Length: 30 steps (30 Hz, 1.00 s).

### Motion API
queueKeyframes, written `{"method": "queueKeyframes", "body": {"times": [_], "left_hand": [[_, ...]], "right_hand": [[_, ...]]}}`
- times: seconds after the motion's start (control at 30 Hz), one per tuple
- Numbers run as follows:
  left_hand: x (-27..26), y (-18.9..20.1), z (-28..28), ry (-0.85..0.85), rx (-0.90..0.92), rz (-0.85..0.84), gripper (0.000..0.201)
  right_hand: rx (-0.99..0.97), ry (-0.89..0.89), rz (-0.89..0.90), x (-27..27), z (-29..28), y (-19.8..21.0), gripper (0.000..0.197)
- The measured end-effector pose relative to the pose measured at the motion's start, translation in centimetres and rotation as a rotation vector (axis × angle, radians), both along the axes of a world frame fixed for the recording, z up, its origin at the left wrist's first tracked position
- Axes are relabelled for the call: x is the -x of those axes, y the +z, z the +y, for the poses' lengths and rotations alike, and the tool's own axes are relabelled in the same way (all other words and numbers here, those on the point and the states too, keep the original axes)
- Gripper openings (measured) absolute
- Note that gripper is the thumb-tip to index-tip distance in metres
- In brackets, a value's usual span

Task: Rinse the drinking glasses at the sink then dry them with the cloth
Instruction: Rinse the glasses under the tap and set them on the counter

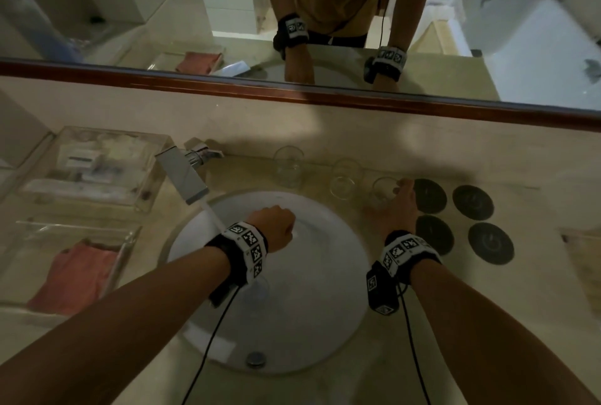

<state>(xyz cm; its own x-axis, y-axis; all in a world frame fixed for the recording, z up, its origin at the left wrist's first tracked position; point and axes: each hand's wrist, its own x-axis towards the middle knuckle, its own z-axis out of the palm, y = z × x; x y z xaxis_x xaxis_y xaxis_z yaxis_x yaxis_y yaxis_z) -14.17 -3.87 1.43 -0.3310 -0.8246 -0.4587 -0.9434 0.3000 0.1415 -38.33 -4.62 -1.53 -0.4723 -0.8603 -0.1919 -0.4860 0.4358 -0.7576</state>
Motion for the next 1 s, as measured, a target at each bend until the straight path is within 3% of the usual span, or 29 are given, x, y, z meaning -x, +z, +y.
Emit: {"method": "queueKeyframes", "body": {"times": [0.13, 0.2, 0.27, 0.33, 0.43, 0.53, 0.63, 0.87, 1.0], "left_hand": [[-0.1, -0.1, 0.0, 0.009, 0.005, 0.004, 0.021], [-0.3, 0.0, 0.2, 0.008, 0.007, 0.000, 0.022], [-0.8, 0.1, 0.5, 0.004, 0.012, -0.002, 0.025], [-1.5, 0.1, 0.8, 0.011, 0.006, -0.005, 0.028], [-3.0, -0.1, 1.6, 0.022, 0.012, -0.026, 0.028], [-4.9, -0.6, 2.7, 0.065, 0.002, -0.017, 0.025], [-7.1, -1.2, 3.8, 0.105, -0.037, 0.003, 0.021], [-11.9, -2.9, 6.2, 0.107, -0.037, -0.034, 0.024], [-13.7, -4.1, 7.0, 0.124, -0.061, -0.017, 0.022]], "right_hand": [[-0.027, 0.023, 0.017, -0.1, 0.5, 0.4, 0.096], [-0.031, 0.060, 0.242, -0.4, 1.2, 0.8, 0.106], [0.023, 0.161, 0.502, -1.2, 2.0, 1.0, 0.093], [0.128, 0.312, 0.600, -2.7, 2.9, 0.9, 0.072], [0.280, 0.570, 0.444, -5.8, 3.9, 0.2, 0.054], [-0.005, 0.906, 0.107, -9.0, 5.4, -0.3, 0.066], [-0.272, 1.129, 0.008, -12.2, 6.5, -2.2, 0.094], [-0.580, 1.299, 0.194, -18.2, 7.8, -6.9, 0.117], [-0.605, 1.277, 0.296, -19.6, 8.2, -8.6, 0.104]]}}
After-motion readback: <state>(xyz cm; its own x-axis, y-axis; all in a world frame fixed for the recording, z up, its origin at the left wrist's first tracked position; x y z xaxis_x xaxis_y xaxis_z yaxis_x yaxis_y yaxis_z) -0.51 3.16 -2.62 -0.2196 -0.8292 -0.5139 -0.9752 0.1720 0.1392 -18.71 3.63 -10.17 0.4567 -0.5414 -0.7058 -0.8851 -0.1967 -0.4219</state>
